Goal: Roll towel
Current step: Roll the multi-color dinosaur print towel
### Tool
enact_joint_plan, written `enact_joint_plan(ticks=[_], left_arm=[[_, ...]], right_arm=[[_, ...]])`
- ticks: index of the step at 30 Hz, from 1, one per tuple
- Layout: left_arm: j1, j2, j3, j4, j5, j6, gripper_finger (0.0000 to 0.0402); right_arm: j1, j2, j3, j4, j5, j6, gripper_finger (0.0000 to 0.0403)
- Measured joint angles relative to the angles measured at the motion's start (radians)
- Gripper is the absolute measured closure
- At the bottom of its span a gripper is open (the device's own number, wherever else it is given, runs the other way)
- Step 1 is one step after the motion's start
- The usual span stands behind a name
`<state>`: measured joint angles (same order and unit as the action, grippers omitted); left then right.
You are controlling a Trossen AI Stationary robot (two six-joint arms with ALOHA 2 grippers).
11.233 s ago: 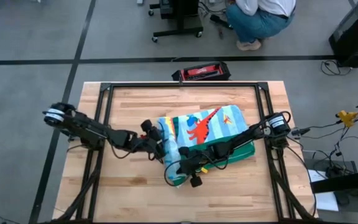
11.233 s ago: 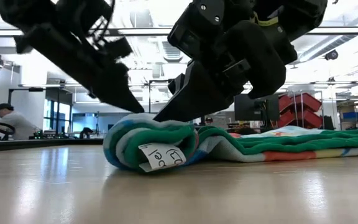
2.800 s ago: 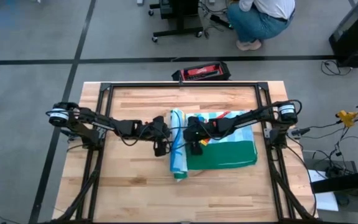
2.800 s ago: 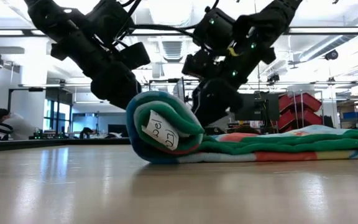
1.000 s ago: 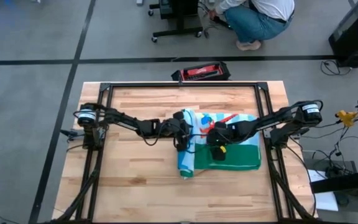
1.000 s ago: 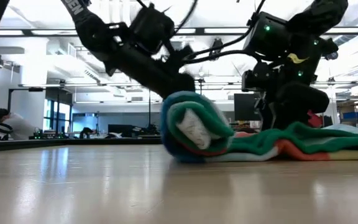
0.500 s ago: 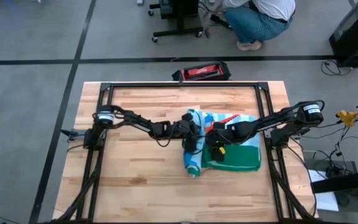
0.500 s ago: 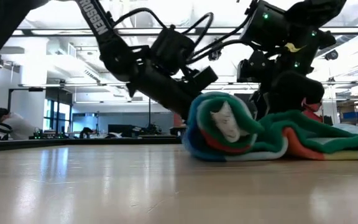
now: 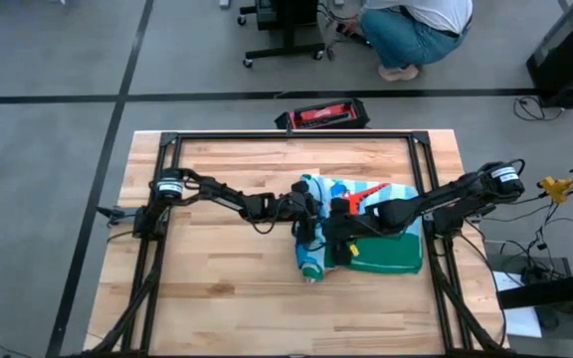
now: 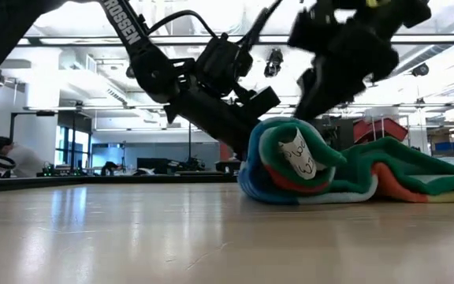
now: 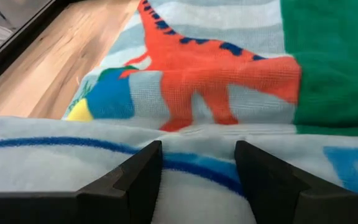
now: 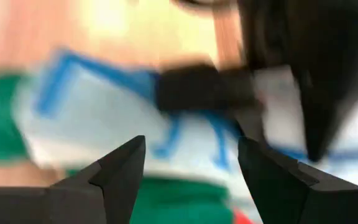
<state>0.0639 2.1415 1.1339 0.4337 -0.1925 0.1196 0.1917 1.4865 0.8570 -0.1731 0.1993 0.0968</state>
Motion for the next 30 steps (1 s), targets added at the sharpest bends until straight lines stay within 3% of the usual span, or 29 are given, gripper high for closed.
enact_joint_plan(ticks=[9, 16, 24, 30], left_arm=[[0.0, -0.002, -0.007, -0.004, 0.007, -0.003, 0.023], [0.0, -0.009, -0.008, -0.012, 0.024, -0.008, 0.0223], [-0.002, -0.032, -0.015, -0.086, 0.024, -0.009, 0.023], [-0.007, -0.035, -0.019, -0.086, 0.026, -0.005, 0.0234]], right_arm=[[0.065, 0.076, 0.0, 0.234, -0.07, -0.005, 0.0286], [0.077, 0.164, 0.0, 0.273, -0.025, -0.03, 0.0393], [0.126, 0.174, -0.008, 0.08, -0.031, 0.031, 0.0401], [0.137, 0.176, -0.028, 0.071, -0.02, 0.039, 0.0402]])
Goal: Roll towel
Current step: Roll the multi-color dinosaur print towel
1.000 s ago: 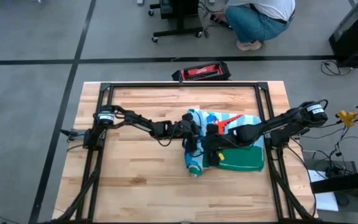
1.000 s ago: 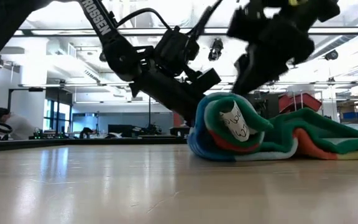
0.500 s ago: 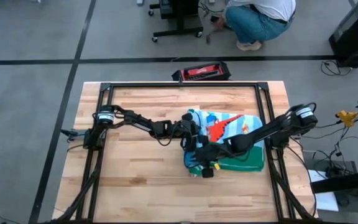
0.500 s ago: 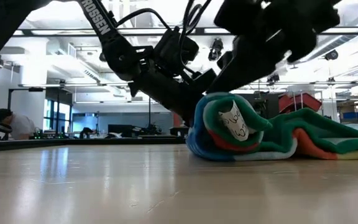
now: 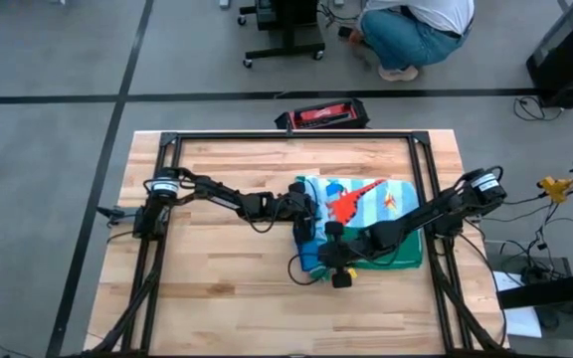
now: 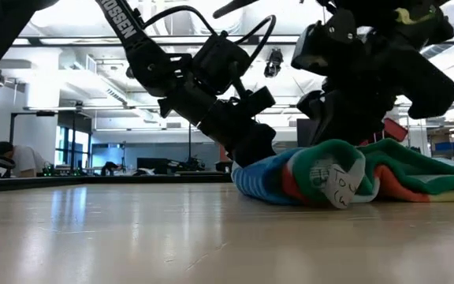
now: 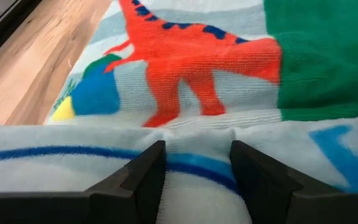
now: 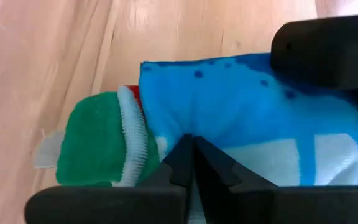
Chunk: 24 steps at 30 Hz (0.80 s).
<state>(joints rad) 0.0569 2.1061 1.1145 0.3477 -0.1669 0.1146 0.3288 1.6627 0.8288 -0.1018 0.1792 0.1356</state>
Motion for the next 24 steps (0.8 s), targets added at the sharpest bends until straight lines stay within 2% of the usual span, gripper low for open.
enact_joint_plan(ticks=[7, 15, 20, 24], left_arm=[[-0.005, -0.094, -0.007, -0.077, 0.002, 0.034, 0.0229], [-0.015, -0.259, -0.04, -0.191, 0.003, 0.039, 0.0247], [-0.012, -0.271, -0.074, -0.179, -0.002, 0.018, 0.0257], [0.006, -0.216, -0.079, -0.132, -0.031, 0.023, 0.0264]], right_arm=[[0.001, 0.004, -0.01, 0.122, 0.031, -0.025, 0.0402], [0.002, -0.028, -0.007, 0.129, 0.047, -0.044, 0.0403], [0.007, -0.024, -0.008, 0.137, 0.04, -0.011, 0.0403], [0.033, -0.012, -0.013, 0.138, 0.013, 0.028, 0.0403]])
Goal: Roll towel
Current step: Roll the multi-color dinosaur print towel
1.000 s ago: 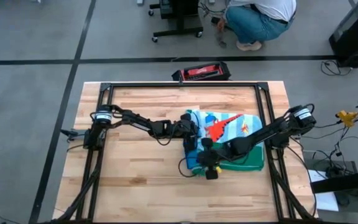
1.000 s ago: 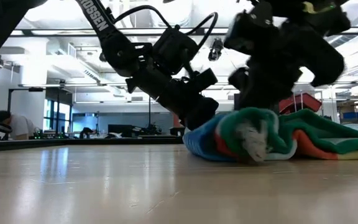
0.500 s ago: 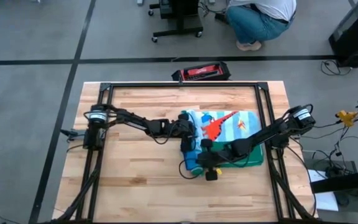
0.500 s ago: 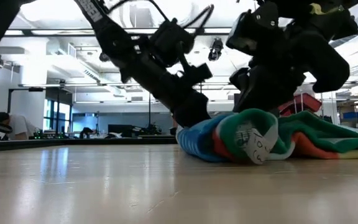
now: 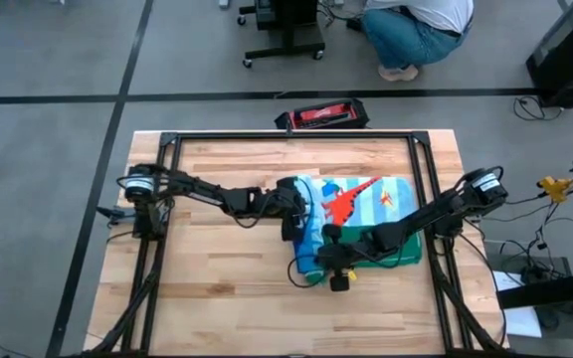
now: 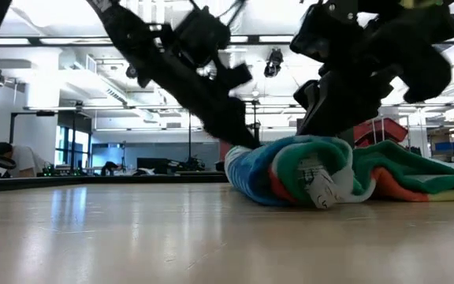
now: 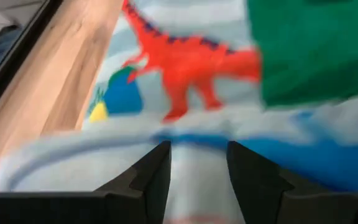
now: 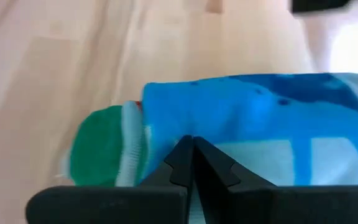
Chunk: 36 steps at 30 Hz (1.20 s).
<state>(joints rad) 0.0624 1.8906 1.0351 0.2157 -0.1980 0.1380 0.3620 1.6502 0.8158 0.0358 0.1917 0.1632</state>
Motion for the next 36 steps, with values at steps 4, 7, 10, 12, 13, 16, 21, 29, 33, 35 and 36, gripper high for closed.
enact_joint_plan(ticks=[4, 7, 10, 12, 13, 16, 21, 29, 33, 35, 36], left_arm=[[0.025, 0.048, 0.014, 0.05, 0.02, 0.008, 0.0267], [0.032, 0.074, 0.014, 0.02, 0.009, -0.01, 0.0266], [0.029, 0.072, 0.015, -0.053, 0.002, -0.063, 0.0266], [0.015, 0.061, 0.017, -0.111, -0.007, -0.114, 0.0269], [0.006, 0.054, 0.016, -0.144, -0.01, -0.139, 0.0271], [-0.03, 0.032, 0.014, -0.214, -0.024, -0.192, 0.0275], [-0.099, 0.005, 0.012, -0.279, -0.026, -0.288, 0.0275], [-0.235, 0.0, 0.013, -0.398, -0.102, -0.462, 0.0276], [-0.312, 0.002, 0.012, -0.392, -0.144, -0.503, 0.028], [-0.342, 0.003, 0.013, -0.388, -0.162, -0.528, 0.028], [-0.353, 0.003, 0.012, -0.391, -0.163, -0.543, 0.028]], right_arm=[[0.03, -0.015, 0.01, -0.034, 0.003, 0.032, 0.0403], [0.054, -0.083, 0.022, -0.125, -0.002, 0.084, 0.0403], [0.069, -0.17, 0.026, -0.297, 0.097, 0.161, 0.0403], [0.063, -0.217, 0.026, -0.439, 0.173, 0.244, 0.0403], [0.058, -0.235, 0.026, -0.499, 0.204, 0.286, 0.0403], [0.025, -0.256, 0.017, -0.644, 0.255, 0.392, 0.0403], [-0.058, -0.215, -0.04, -0.669, 0.248, 0.423, 0.0403], [-0.208, -0.086, -0.058, -0.584, 0.216, 0.24, 0.0403], [-0.307, -0.009, -0.041, -0.385, 0.155, 0.054, 0.0403], [-0.355, 0.035, -0.01, -0.304, 0.149, -0.026, 0.0403], [-0.381, 0.053, 0.01, -0.281, 0.14, -0.064, 0.0403]])
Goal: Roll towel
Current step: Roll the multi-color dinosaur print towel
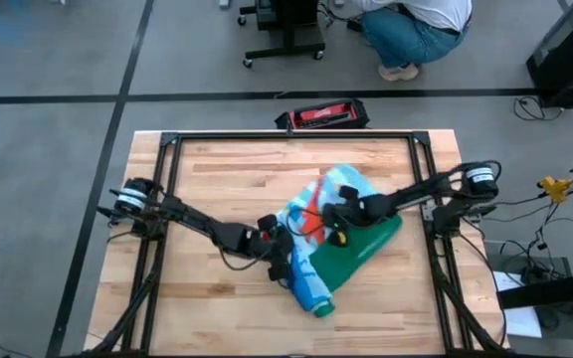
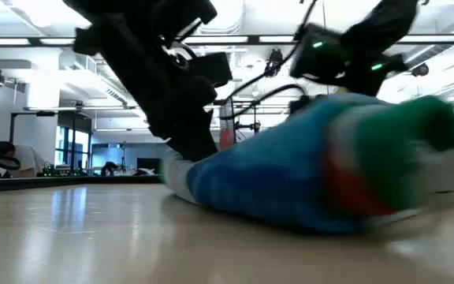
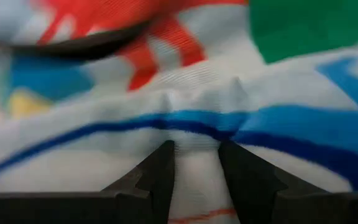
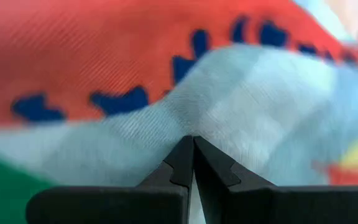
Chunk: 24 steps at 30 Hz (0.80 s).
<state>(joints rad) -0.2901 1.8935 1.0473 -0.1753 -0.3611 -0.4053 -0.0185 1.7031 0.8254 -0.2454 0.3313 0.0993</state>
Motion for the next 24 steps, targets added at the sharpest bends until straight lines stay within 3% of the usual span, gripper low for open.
enact_joint_plan(ticks=[7, 10, 13, 19, 24], left_arm=[[-0.039, 0.001, -0.002, 0.022, -0.034, -0.056, 0.0281], [-0.038, 0.002, -0.003, 0.05, -0.047, -0.054, 0.0282], [-0.033, 0.003, -0.003, 0.063, -0.081, -0.053, 0.0279], [-0.023, 0.004, -0.003, 0.063, -0.143, -0.027, 0.0274], [-0.015, 0.002, -0.002, 0.064, -0.147, -0.023, 0.0274]], right_arm=[[-0.13, 0.156, 0.25, 0.077, -0.145, -0.219, 0.0403], [-0.141, 0.214, 0.372, -0.015, -0.163, -0.275, 0.0403], [-0.123, 0.188, 0.438, -0.089, -0.16, -0.29, 0.0403], [0.018, -0.024, 0.357, -0.11, -0.155, -0.234, 0.0403], [0.227, -0.146, 0.185, 0.069, -0.194, -0.067, 0.0403]])
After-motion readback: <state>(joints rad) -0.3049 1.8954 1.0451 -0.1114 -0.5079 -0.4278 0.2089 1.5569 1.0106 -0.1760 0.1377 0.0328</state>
